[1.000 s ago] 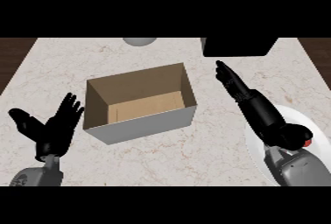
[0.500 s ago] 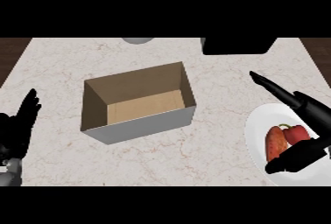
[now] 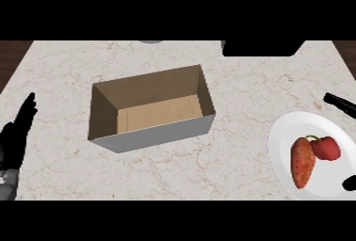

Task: Pick the bell pepper from the plate and place it in the cardboard box

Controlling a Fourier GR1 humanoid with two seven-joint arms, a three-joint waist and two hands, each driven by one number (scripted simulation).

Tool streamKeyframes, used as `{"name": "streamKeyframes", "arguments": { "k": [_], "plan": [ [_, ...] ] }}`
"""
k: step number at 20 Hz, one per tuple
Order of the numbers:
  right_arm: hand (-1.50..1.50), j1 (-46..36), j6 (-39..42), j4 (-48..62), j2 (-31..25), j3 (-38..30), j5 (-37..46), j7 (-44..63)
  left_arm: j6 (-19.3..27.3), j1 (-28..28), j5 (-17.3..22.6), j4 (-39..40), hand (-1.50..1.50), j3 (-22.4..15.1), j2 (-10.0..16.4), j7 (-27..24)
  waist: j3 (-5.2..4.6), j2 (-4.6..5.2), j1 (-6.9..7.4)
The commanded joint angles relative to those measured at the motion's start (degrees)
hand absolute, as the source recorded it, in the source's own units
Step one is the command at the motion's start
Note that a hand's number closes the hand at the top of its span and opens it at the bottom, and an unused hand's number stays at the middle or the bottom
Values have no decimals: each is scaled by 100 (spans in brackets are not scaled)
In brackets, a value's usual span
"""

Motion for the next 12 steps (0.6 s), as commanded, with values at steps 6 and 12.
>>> {"name": "streamKeyframes", "arguments": {
  "k": [6,12],
  "plan": [
    [-150,-328,-915,1176,-1127,455,2214,-2156,56,-256,-243,189,0,-192,-166,-12,-38,6,220],
    [-150,-1033,-1410,1744,-1281,1209,3451,-2001,86,-363,-419,285,0,-259,-244,-15,-58,-27,271]
  ]
}}
